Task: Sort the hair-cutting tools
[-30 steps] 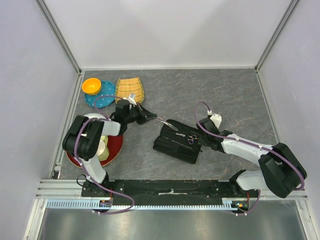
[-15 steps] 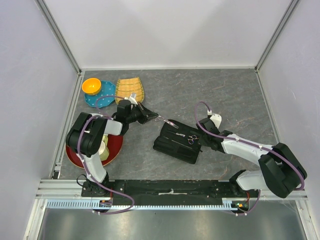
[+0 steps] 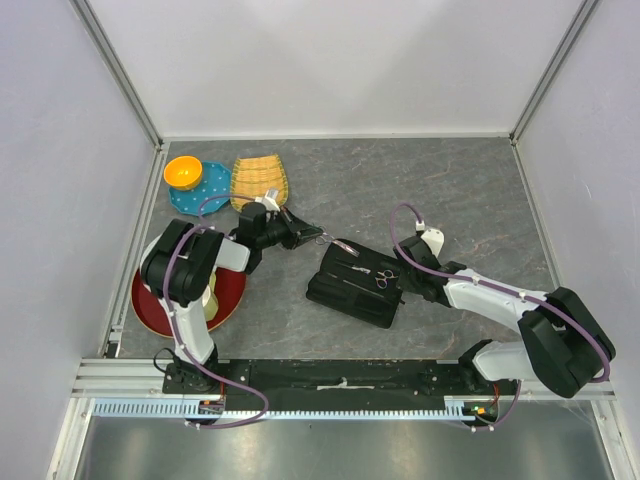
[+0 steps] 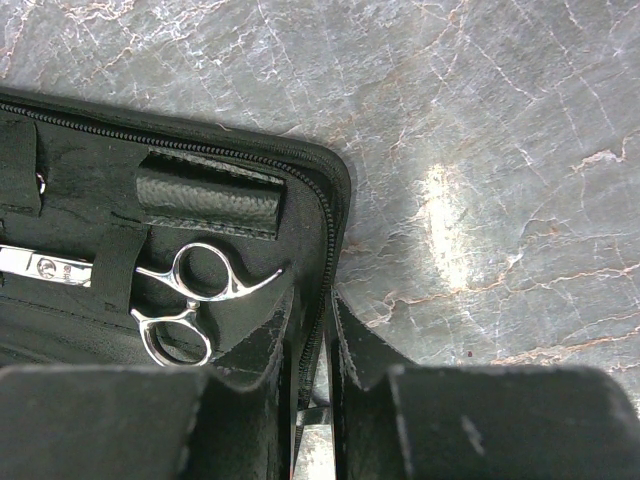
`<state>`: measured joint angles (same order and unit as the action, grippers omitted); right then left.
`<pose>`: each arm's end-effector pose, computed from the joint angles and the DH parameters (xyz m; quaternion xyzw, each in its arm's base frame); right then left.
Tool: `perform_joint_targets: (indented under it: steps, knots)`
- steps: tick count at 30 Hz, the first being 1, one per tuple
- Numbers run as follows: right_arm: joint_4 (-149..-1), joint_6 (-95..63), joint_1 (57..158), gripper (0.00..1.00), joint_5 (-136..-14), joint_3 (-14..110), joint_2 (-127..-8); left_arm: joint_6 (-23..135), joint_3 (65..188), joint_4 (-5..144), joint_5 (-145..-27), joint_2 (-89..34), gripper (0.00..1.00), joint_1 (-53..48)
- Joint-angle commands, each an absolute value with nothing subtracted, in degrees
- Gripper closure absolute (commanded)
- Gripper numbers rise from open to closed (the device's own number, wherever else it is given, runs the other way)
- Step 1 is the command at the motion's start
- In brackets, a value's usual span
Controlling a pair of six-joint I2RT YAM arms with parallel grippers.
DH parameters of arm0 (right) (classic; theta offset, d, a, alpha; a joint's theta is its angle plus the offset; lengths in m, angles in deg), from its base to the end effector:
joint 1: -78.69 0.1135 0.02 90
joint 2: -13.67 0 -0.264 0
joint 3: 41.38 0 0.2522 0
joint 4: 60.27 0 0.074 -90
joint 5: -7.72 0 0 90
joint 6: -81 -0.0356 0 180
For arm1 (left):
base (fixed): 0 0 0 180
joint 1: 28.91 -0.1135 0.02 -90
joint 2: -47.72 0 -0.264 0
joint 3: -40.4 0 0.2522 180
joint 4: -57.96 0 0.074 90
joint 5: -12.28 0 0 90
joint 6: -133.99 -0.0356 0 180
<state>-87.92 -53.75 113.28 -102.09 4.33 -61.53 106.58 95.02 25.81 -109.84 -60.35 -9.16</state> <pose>0.1965 0.1209 0.1543 0.1321 0.9368 0.0509 0.3198 0.3222 -0.1358 0.1240 -0.1444 0.7956 -0.5289 0.2578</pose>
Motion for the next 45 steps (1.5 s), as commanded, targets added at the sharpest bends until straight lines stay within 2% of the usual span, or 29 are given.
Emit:
perform_joint_targets:
  steps: [1, 12, 15, 16, 19, 22, 35, 38, 39, 40, 45]
  knots:
    - [-86.1, -54.5, 113.3, 0.8, -98.6, 3.0, -62.1, 109.7, 96.3, 20.7, -113.1, -62.0, 0.98, -7.6]
    - [-85.8, -54.4, 113.3, 0.8, -98.3, 3.4, -63.1, 113.0, 96.6, 15.5, -115.8, -66.9, 0.96, -6.3]
    - [-85.9, -54.5, 113.2, 0.8, -98.2, 3.5, -63.1, 109.4, 96.8, 21.2, -113.8, -65.0, 0.77, -6.3]
    - [-85.9, -54.5, 113.3, 0.8, -98.1, 3.6, -63.1, 108.3, 97.0, 22.9, -113.1, -64.3, 0.65, -6.3]
    - [-86.0, -54.5, 113.3, 0.8, -98.1, 3.5, -63.1, 103.9, 97.6, 30.4, -110.4, -61.8, 0.47, -6.1]
    - [-86.0, -54.6, 113.3, 0.8, -98.3, 3.5, -63.2, 99.6, 99.7, 40.5, -107.3, -60.0, 0.39, -6.0]
    - [-86.1, -55.0, 113.3, 0.8, -98.6, 3.3, -63.6, 89.0, 107.7, 65.7, -93.5, -54.8, 0.35, -4.0]
    - [-85.9, -55.0, 113.3, 0.8, -98.6, 3.2, -63.6, 88.4, 108.1, 66.8, -92.8, -54.5, 0.42, -3.4]
    - [-86.1, -55.0, 113.3, 0.8, -98.7, 3.1, -63.6, 88.4, 108.2, 66.8, -93.2, -54.7, 0.5, -3.3]
    - [-86.1, -55.0, 113.3, 0.8, -98.7, 3.1, -63.7, 88.4, 108.2, 66.6, -93.9, -54.8, 0.53, -3.2]
    - [-86.1, -55.0, 113.3, 0.8, -98.7, 3.1, -63.4, 88.2, 109.6, 69.6, -94.4, -54.7, 0.55, -2.5]
